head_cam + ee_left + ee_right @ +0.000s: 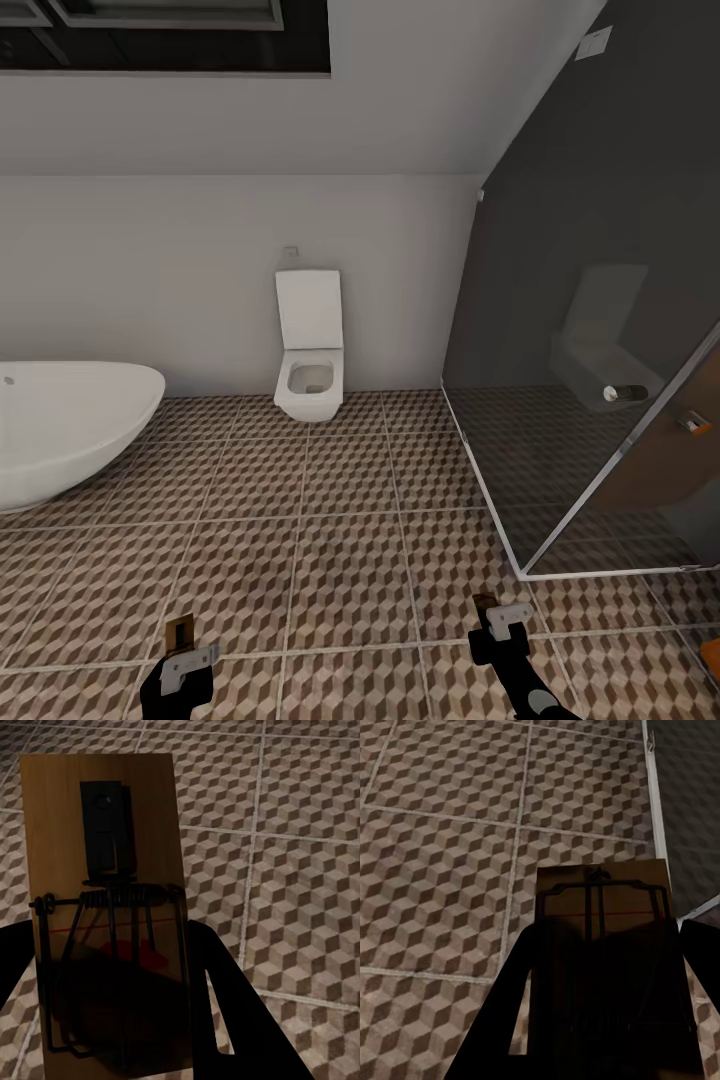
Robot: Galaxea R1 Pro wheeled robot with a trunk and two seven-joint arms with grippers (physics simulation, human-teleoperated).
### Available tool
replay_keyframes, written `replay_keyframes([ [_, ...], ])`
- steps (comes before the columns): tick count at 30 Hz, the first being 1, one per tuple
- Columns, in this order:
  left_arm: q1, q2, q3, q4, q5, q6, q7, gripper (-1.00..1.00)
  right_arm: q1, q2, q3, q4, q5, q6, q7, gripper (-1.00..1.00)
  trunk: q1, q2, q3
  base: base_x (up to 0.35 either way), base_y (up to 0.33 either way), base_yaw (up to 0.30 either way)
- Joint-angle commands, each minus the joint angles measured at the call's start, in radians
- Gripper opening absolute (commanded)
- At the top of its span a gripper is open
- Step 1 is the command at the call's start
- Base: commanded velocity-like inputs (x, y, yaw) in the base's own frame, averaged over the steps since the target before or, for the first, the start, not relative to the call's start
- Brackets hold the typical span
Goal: Take the four mousetraps from the cabinet in the bathroom and place them on the bathroom floor. Make sure all four end up on the same floor surface, and ensure that at least two of them are either under or directly next to the same bathroom sink.
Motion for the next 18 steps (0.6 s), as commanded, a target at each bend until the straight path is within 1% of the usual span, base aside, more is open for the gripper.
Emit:
replay_keyframes([
  [1,-0.002,0.000,-0.008,0.003,-0.003,-0.005,0.012,-1.00,-0.001,0.000,0.008,0.001,-0.003,-0.005,-0.006,-1.00,0.000,-0.002,-0.002,0.000,0.000,0.014],
  [3,-0.002,0.000,-0.008,0.003,-0.003,-0.005,0.012,-1.00,0.000,0.000,0.008,0.001,-0.004,-0.011,-0.006,-1.00,0.000,-0.002,-0.002,0.000,0.000,0.124],
  [8,-0.002,0.000,-0.008,0.003,-0.003,-0.005,0.012,-1.00,0.000,0.000,0.008,0.001,-0.004,-0.014,-0.006,-1.00,0.000,-0.002,-0.002,0.000,0.000,0.228],
  [10,-0.002,0.000,-0.008,0.003,-0.003,-0.005,0.012,-1.00,0.000,0.000,0.008,0.001,-0.004,-0.015,-0.006,-1.00,0.000,-0.002,-0.002,0.000,0.000,0.129],
  [18,-0.002,0.000,-0.008,0.003,-0.003,-0.005,0.012,-1.00,0.001,0.000,0.008,0.001,-0.004,-0.016,-0.006,-1.00,0.000,-0.002,-0.002,0.001,0.000,0.030],
])
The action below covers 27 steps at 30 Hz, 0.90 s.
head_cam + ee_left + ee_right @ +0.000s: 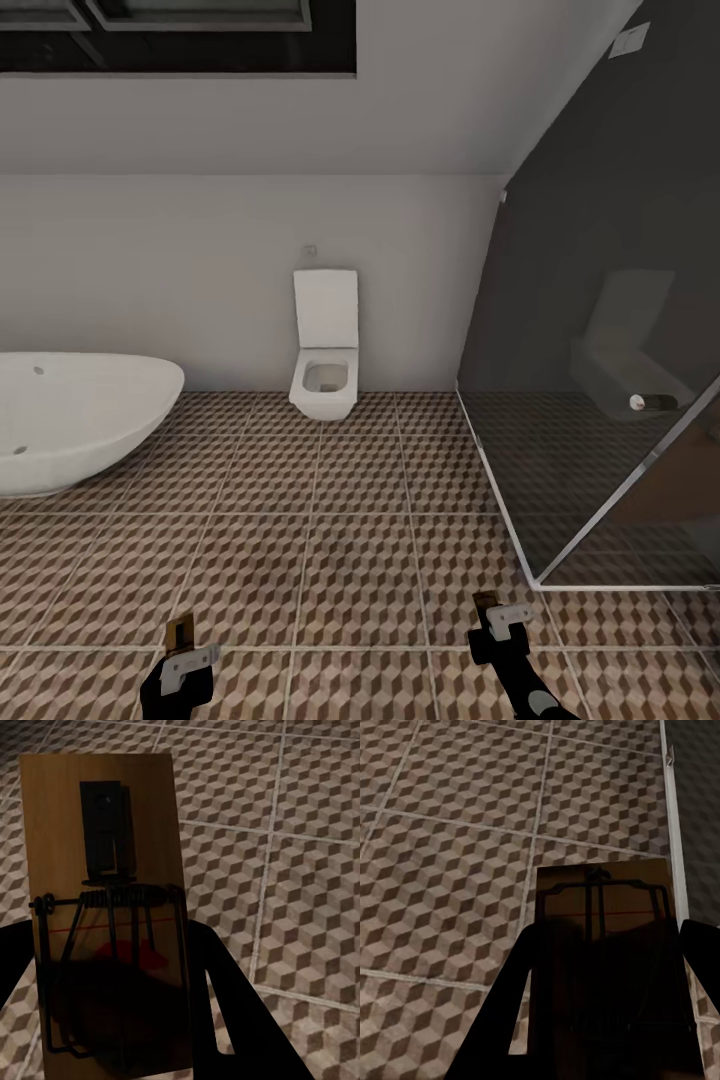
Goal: Take the four mousetraps from the cabinet in the bathroom and place them on the bathroom floor. Make sure all four end up on the same floor surface, and ensure that at least two of them are either under or directly next to the same bathroom sink.
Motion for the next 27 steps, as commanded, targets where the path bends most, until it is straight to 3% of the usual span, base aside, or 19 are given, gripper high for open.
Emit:
replay_keyframes([
  [1,-0.002,0.000,-0.008,0.003,-0.003,-0.005,0.012,-1.00,-0.001,0.000,0.008,0.001,-0.003,-0.002,-0.005,-1.00,0.000,-0.002,-0.002,0.016,0.000,0.004],
  [27,-0.002,0.000,-0.008,0.002,-0.003,-0.004,0.012,-1.00,0.000,0.000,0.008,0.001,-0.003,-0.002,-0.005,-1.00,0.000,-0.002,-0.002,0.222,0.024,0.000],
])
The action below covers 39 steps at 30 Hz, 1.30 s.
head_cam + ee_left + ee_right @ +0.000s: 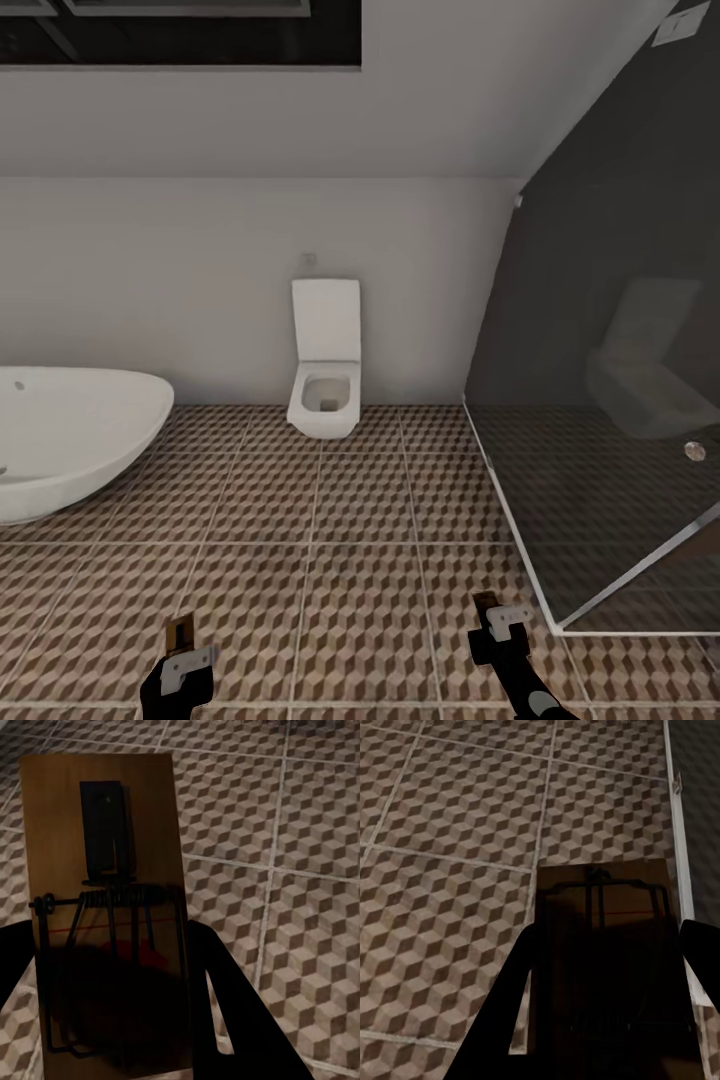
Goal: Take the four mousetraps from the cabinet in the bathroom and place them on the bathroom floor. Make sure all four end up on the same floor surface, and ensure that at least two of them are either under or directly next to the same bathroom sink.
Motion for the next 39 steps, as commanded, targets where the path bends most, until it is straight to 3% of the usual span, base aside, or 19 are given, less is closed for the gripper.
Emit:
replay_keyframes([
  [1,-0.002,0.000,-0.008,0.003,-0.003,-0.005,0.012,-1.00,-0.001,0.000,0.008,0.001,-0.003,-0.003,-0.005,-1.00,0.001,-0.002,-0.002,0.156,0.103,0.000],
  [13,-0.002,0.000,-0.008,0.003,-0.003,-0.005,0.012,-1.00,-0.001,0.000,0.008,0.001,-0.003,-0.003,-0.005,-1.00,0.001,-0.002,-0.002,0.054,0.013,0.000],
  [36,-0.002,-0.004,-0.010,0.003,-0.005,-0.002,0.009,-1.00,0.001,0.000,0.008,0.001,-0.003,-0.003,-0.005,-1.00,0.001,-0.002,-0.002,0.257,0.000,0.000],
  [38,-0.002,-0.006,-0.009,0.003,-0.004,0.043,0.009,-1.00,0.001,0.000,0.008,0.001,-0.003,-0.001,-0.005,-1.00,0.001,-0.002,-0.002,0.039,0.000,0.000],
  [39,-0.004,-0.007,-0.008,0.000,-0.003,0.108,0.010,-1.00,0.001,0.000,0.008,0.001,-0.003,-0.001,-0.005,-1.00,0.001,-0.002,-0.002,0.020,0.000,0.000],
])
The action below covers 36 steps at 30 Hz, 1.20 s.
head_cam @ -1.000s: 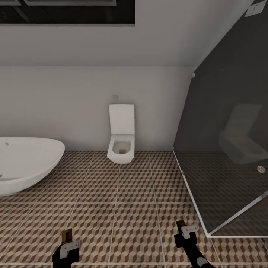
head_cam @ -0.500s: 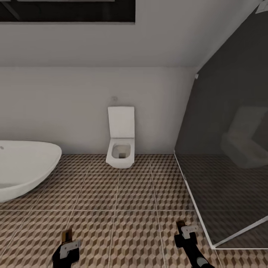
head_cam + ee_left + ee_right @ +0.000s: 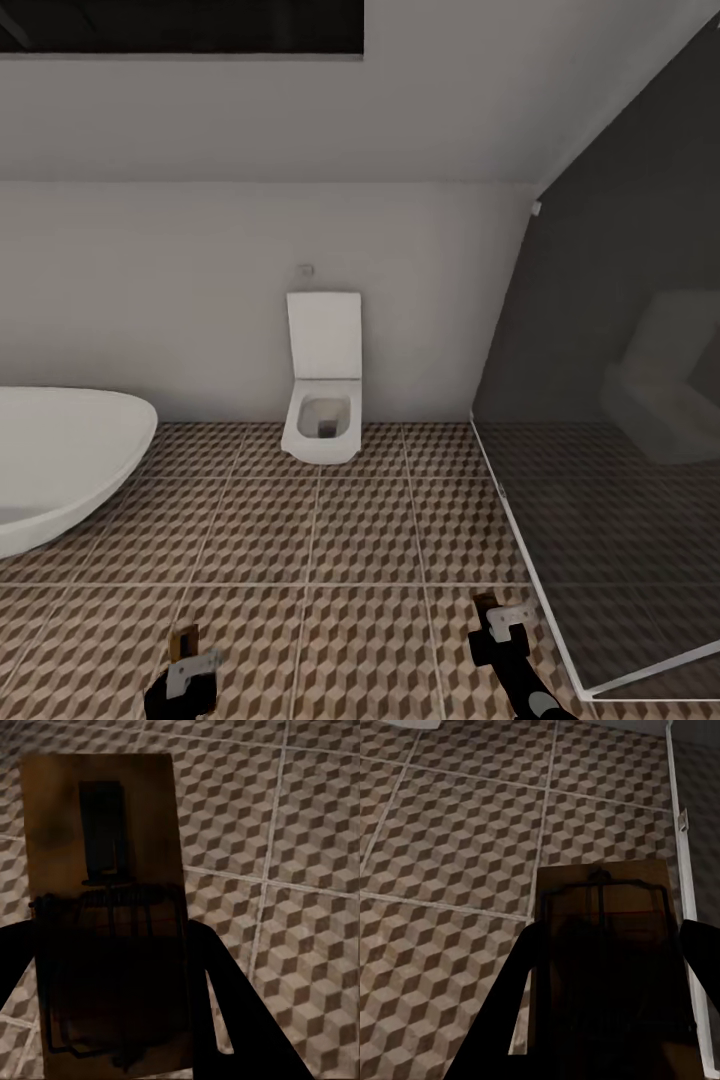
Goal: Take the four mousetraps from the cabinet in the bathroom and place them on the bathroom floor. Make sure all four end up on the same floor surface, and ensure that at least two of them are either under or directly next to the same bathroom sink.
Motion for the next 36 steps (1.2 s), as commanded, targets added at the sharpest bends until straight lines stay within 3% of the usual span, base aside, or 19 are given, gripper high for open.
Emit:
replay_keyframes([
  [1,-0.005,-0.001,-0.008,0.000,-0.001,0.042,0.011,-1.00,-0.001,0.000,0.008,0.001,-0.003,-0.002,-0.005,-1.00,0.001,-0.002,-0.002,0.016,0.000,0.000],
  [3,-0.020,-0.001,-0.007,-0.046,-0.001,0.286,0.010,-1.00,-0.001,0.000,0.008,0.001,-0.003,0.003,-0.006,-1.00,0.001,-0.002,-0.002,0.008,0.000,0.000],
  [4,-0.024,-0.002,-0.007,-0.068,-0.001,0.353,0.010,-1.00,-0.001,0.001,0.008,0.001,-0.003,0.005,-0.006,-1.00,0.001,-0.002,-0.002,0.005,0.000,0.000],
  [5,-0.030,-0.001,-0.007,-0.127,-0.002,0.483,0.010,-1.00,-0.001,0.001,0.007,0.001,-0.003,0.008,-0.007,-1.00,0.001,-0.002,-0.002,0.003,0.000,0.000],
  [6,-0.032,-0.001,-0.007,-0.163,-0.002,0.543,0.010,-1.00,-0.001,0.001,0.006,0.001,-0.004,0.010,-0.007,-1.00,0.001,-0.002,-0.002,0.003,0.000,0.000],
  [8,-0.040,0.005,-0.006,-0.302,-0.004,0.736,0.013,-1.00,-0.005,0.002,0.004,0.000,-0.004,0.030,-0.008,-1.00,0.001,-0.002,-0.002,0.001,0.000,0.000],
  [11,-0.052,0.012,-0.005,-0.393,-0.004,0.874,0.015,-1.00,-0.016,0.005,0.002,-0.012,-0.004,0.064,-0.009,-1.00,0.001,-0.002,-0.002,0.000,0.000,0.000],
  [13,-0.099,0.016,-0.004,-0.434,-0.005,0.985,0.016,-1.00,-0.036,0.018,0.000,-0.056,-0.005,0.117,-0.012,-1.00,0.001,-0.002,-0.002,0.000,0.000,0.000],
  [15,-0.146,0.017,-0.003,-0.445,-0.005,1.052,0.017,-1.00,-0.060,0.028,0.000,-0.093,-0.006,0.186,-0.016,-1.00,0.001,-0.002,-0.002,0.000,0.000,0.000],
  [17,-0.185,0.016,-0.004,-0.446,-0.005,1.096,0.018,-1.00,-0.094,0.033,-0.001,-0.128,-0.006,0.280,-0.029,-1.00,0.001,-0.002,-0.002,0.000,0.000,0.000],
  [18,-0.220,0.016,-0.004,-0.437,-0.005,1.120,0.018,-1.00,-0.135,0.038,-0.001,-0.153,-0.008,0.381,-0.046,-1.00,0.001,-0.002,-0.002,0.000,0.000,0.000],
  [21,-0.276,0.016,-0.004,-0.410,-0.004,1.139,0.018,-1.00,-0.213,0.073,-0.002,-0.174,-0.011,0.515,-0.065,-1.00,0.001,-0.002,-0.002,0.000,0.000,0.000],
  [25,-0.297,0.014,-0.003,-0.406,-0.002,1.147,0.013,-1.00,-0.272,0.112,-0.002,-0.180,-0.014,0.568,-0.089,-1.00,0.001,-0.002,-0.002,0.000,0.000,0.000],
  [27,-0.302,0.013,-0.003,-0.407,-0.001,1.150,0.013,-1.00,-0.298,0.132,-0.002,-0.181,-0.016,0.621,-0.143,-1.00,0.001,-0.002,-0.002,0.000,0.000,0.000],
  [30,-0.321,0.013,-0.003,-0.412,0.001,1.153,0.012,-1.00,-0.326,0.150,-0.004,-0.182,-0.018,0.700,-0.224,-1.00,0.001,-0.002,-0.002,0.000,0.000,0.000],
  [36,-0.353,0.014,-0.003,-0.432,0.001,1.203,0.011,-1.00,-0.388,0.166,-0.009,-0.182,-0.029,0.757,-0.268,-1.00,0.001,-0.002,-0.002,0.000,0.000,0.000],
])
